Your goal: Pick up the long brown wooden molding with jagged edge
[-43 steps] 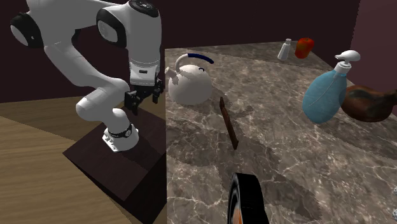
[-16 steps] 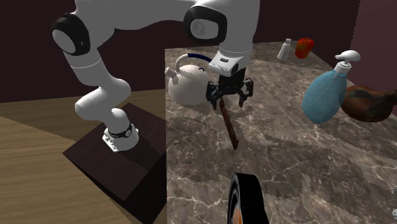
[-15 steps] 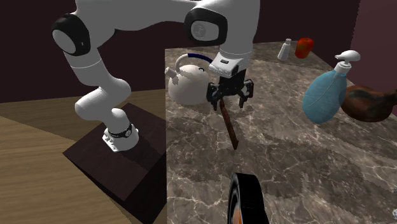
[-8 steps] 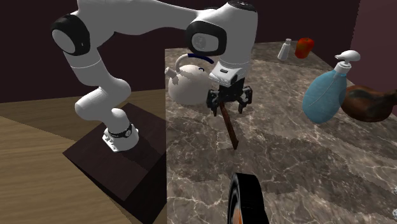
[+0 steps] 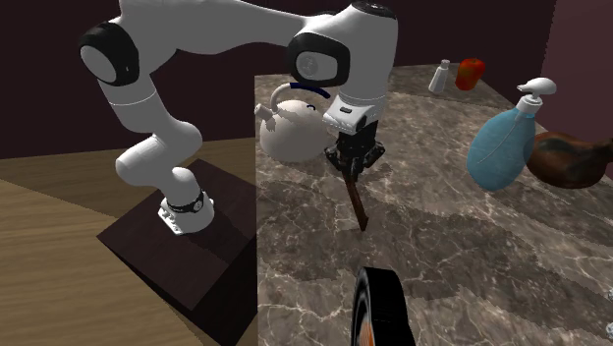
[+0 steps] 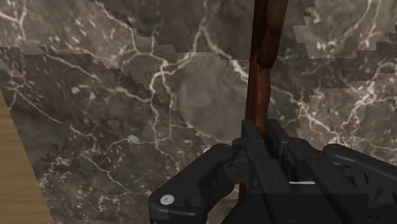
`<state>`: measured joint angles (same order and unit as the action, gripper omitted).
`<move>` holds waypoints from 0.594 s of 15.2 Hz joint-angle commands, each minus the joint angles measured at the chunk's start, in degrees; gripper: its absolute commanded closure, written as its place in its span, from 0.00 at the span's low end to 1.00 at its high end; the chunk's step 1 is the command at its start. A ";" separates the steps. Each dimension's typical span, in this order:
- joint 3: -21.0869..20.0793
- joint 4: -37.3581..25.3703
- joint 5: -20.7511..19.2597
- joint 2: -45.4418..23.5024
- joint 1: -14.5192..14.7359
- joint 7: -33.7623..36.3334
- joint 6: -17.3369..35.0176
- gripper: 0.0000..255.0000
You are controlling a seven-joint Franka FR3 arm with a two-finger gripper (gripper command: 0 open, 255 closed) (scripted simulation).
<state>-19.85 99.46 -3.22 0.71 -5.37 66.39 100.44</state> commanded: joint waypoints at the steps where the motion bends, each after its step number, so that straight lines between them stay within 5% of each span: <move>1: 0.00 0.01 0.00 -0.01 0.00 0.00 0.00 1.00; 9: -0.11 -6.21 -0.21 -0.73 0.10 -0.08 -5.55 1.00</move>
<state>-19.99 94.16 -3.39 0.12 -5.24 66.38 95.68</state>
